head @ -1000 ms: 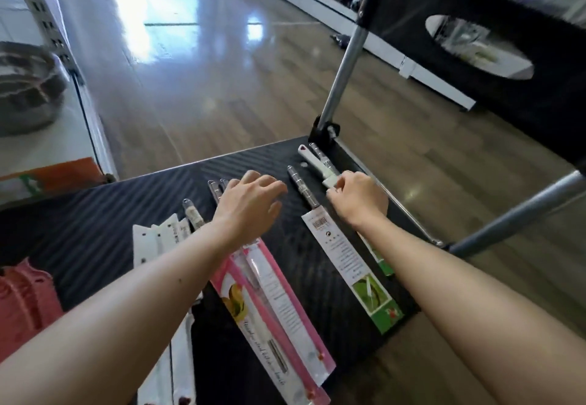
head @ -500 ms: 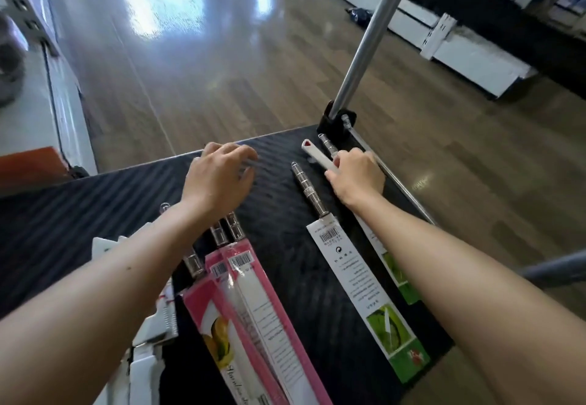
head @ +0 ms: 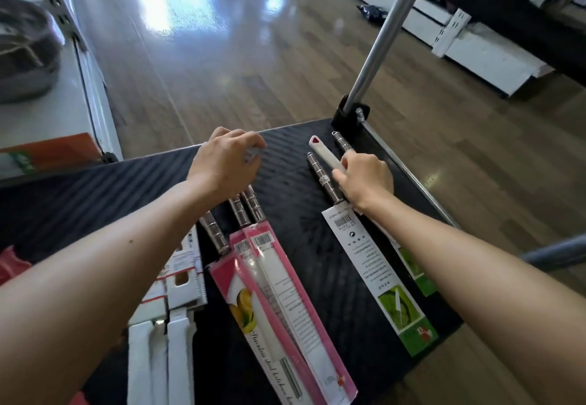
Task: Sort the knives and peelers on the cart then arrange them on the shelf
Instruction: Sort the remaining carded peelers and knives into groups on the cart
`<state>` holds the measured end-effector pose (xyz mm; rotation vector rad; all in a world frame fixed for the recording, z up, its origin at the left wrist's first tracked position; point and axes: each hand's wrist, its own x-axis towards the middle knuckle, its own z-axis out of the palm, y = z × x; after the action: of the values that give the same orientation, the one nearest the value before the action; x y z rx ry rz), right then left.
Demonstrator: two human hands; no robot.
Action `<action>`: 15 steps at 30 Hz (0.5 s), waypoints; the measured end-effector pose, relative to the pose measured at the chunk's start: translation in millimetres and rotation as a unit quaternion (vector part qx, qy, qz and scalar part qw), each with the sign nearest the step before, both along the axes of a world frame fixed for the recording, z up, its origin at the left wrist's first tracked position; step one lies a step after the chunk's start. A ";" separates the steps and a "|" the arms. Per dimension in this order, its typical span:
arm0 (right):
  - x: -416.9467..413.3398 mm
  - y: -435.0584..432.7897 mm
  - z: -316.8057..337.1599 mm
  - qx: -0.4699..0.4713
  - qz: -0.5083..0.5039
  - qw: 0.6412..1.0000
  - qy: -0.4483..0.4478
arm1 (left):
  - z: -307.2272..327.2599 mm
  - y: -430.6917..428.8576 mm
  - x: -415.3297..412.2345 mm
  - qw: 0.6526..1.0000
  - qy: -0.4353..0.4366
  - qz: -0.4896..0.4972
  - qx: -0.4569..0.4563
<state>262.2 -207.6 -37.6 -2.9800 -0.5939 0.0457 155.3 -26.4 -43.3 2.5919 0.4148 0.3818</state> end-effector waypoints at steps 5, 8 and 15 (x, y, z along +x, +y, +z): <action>-25.4 14.8 14.6 0.018 0.057 0.998 0.007 | 12.5 18.6 -27.0 0.999 0.039 -0.003 0.010; -38.0 25.7 25.6 0.052 0.073 0.996 0.017 | 23.3 25.8 -43.0 0.999 0.043 -0.006 0.016; -73.8 52.8 39.0 0.169 0.067 0.975 0.130 | 42.1 33.3 -77.7 0.993 0.077 -0.057 0.066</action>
<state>188.4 -154.8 1.3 -2.5481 -0.6877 0.3069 77.6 6.9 -1.2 2.7695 0.3016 0.1757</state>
